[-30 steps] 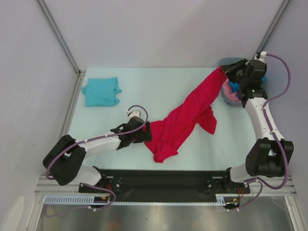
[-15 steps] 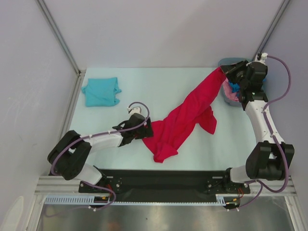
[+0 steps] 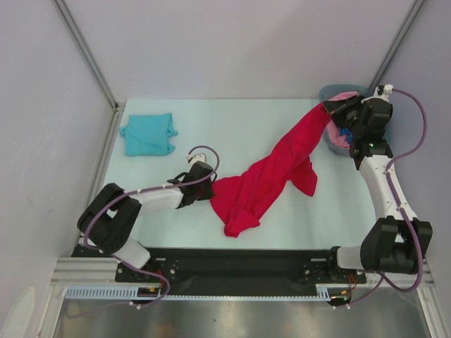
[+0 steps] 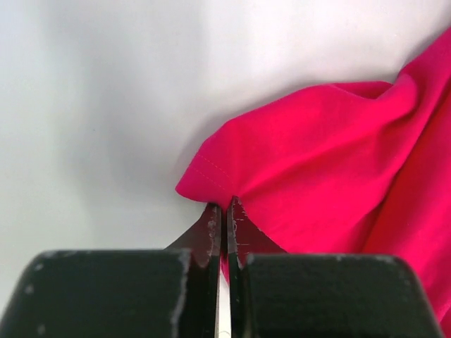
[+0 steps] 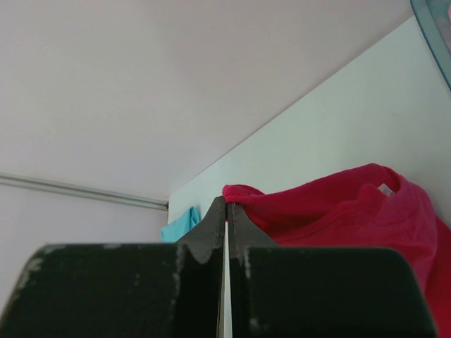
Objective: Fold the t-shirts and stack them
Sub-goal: Flatten the tshirt out
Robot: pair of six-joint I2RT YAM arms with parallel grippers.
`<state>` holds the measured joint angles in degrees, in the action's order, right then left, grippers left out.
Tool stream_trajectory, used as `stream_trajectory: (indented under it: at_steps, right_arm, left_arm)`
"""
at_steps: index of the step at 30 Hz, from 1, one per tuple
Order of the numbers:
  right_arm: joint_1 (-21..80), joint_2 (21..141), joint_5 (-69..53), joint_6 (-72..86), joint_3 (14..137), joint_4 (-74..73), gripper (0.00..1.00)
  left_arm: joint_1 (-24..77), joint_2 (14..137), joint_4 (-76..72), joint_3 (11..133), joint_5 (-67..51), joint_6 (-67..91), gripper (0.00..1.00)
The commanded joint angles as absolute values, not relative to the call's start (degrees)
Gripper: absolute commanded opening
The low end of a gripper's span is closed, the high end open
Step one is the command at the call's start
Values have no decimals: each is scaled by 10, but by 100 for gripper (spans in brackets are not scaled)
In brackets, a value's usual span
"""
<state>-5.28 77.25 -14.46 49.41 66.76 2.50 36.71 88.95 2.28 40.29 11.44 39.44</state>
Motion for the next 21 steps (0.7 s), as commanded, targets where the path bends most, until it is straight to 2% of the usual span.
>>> stream_trajectory:
  at_steps: [1,9,16,21]
  right_arm:
    - [-56,731,-153,508,654,71,0]
    - [-56,700,-149,510,625,76,0]
    - [-57,690,-158,498,691,45,0]
    - [-57,599,-160,481,674,18,0]
  left_arm:
    - [360,890,35,424,127,389,0]
    - [359,813,108,477,199,380,0]
    - [357,763,213,664,254,320,0]
    - [357,700,263,734,271,291,0]
